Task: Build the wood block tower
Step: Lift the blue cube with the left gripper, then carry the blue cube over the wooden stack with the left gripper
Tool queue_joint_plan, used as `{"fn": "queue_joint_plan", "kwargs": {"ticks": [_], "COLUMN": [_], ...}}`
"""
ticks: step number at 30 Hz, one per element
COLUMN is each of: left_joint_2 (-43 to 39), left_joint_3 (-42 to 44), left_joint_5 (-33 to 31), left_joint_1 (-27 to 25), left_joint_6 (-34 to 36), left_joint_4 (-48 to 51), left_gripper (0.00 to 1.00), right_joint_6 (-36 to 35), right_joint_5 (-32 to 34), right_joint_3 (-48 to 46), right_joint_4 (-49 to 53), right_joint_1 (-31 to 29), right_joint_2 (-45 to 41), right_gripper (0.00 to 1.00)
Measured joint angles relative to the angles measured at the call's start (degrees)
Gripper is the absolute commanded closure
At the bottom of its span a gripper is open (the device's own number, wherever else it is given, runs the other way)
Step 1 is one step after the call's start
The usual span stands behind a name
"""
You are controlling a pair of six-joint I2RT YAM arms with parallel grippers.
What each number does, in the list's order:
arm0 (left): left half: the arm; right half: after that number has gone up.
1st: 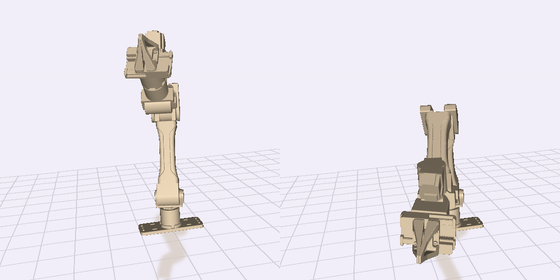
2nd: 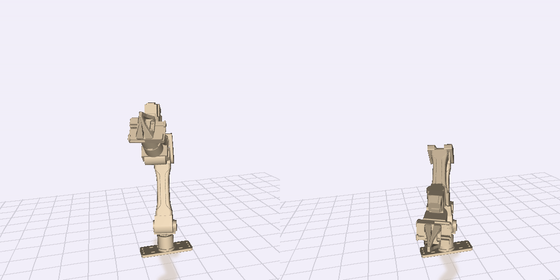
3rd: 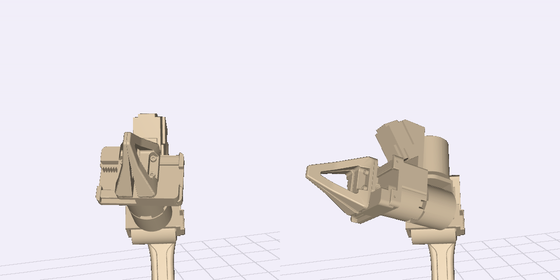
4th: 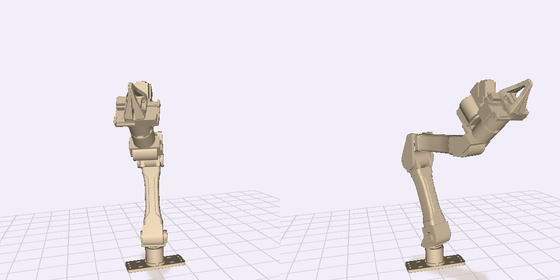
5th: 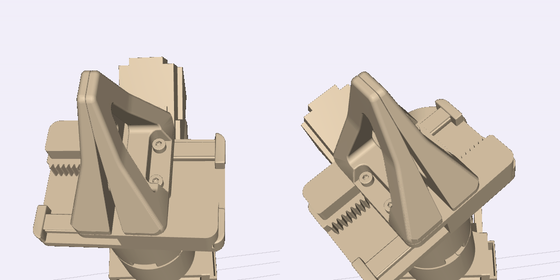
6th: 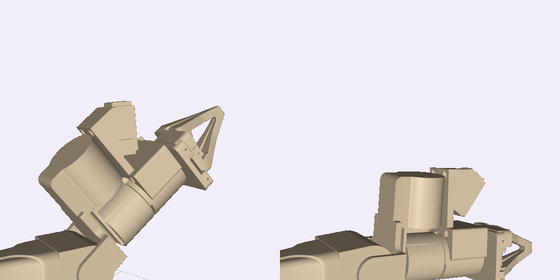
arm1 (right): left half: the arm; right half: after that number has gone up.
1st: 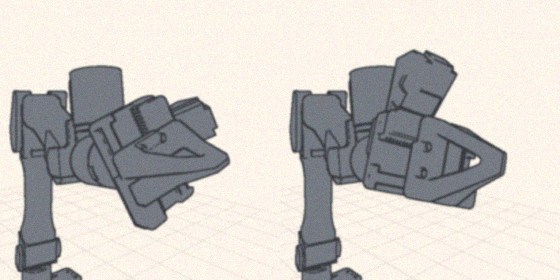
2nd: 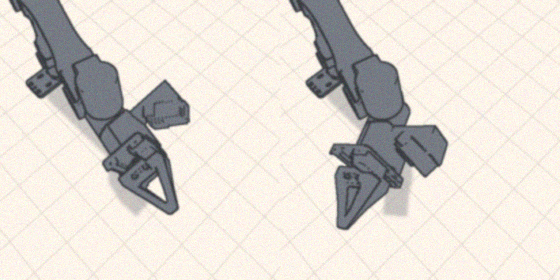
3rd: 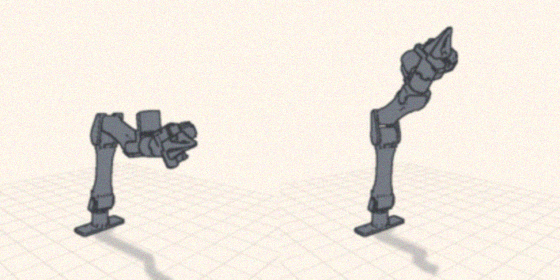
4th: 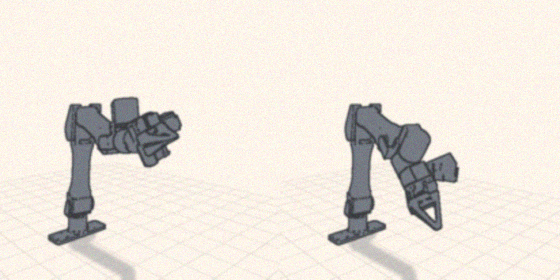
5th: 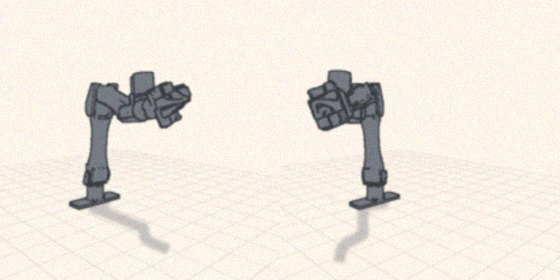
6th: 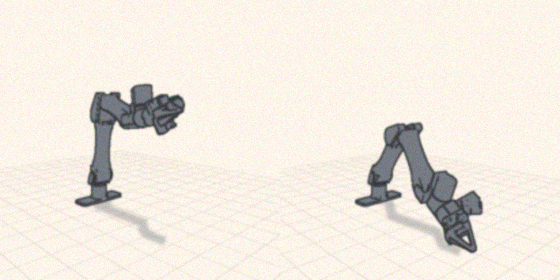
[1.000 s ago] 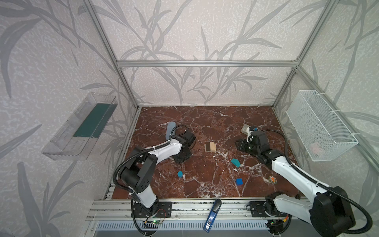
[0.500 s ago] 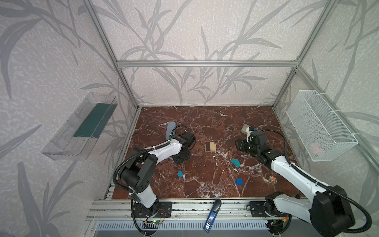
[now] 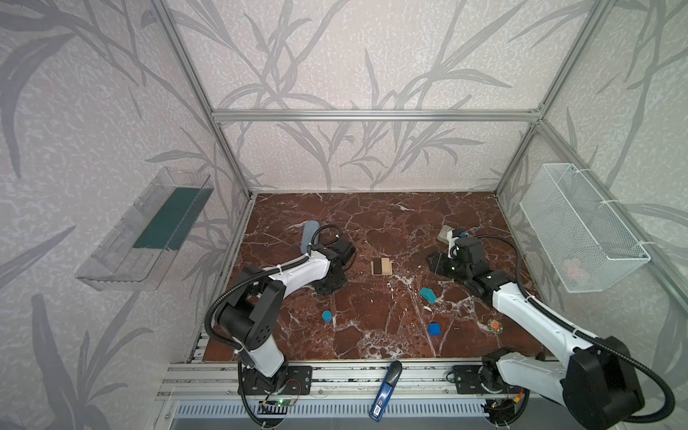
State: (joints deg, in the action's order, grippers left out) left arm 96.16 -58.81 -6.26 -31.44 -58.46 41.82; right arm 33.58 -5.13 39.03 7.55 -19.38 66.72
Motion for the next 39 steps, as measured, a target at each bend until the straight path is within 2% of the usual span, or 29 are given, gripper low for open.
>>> {"fn": "queue_joint_plan", "kwargs": {"ticks": [1,9,21,31,39], "left_joint_2": [0.0,-1.01,-0.74,9.14,14.4], "left_joint_3": [0.0,-1.66,-14.62,-29.31,-35.65], "left_joint_5": [0.0,-0.24,1.31,1.77,2.12], "left_joint_1": [0.0,-0.2,-2.32,-6.6,-8.28], "left_joint_6": [0.22,3.72,12.2,16.96,17.94], "left_joint_4": [0.02,1.05,3.91,7.43,10.08], "left_gripper": [1.0,1.0,1.0,1.0,1.0], "right_joint_6": [0.0,0.02,0.02,0.0,-0.02], "right_joint_5": [-0.02,-0.04,-0.55,-0.92,-0.94], "right_joint_3": [0.0,0.0,0.0,0.0,0.0], "right_joint_4": [0.0,-0.04,-0.48,-0.46,-0.44], "right_joint_1": [0.0,0.0,0.0,0.0,0.0], "right_joint_2": [0.0,0.0,0.39,0.5,0.17], "right_gripper": [0.5,0.5,0.51,0.51,0.51]}}
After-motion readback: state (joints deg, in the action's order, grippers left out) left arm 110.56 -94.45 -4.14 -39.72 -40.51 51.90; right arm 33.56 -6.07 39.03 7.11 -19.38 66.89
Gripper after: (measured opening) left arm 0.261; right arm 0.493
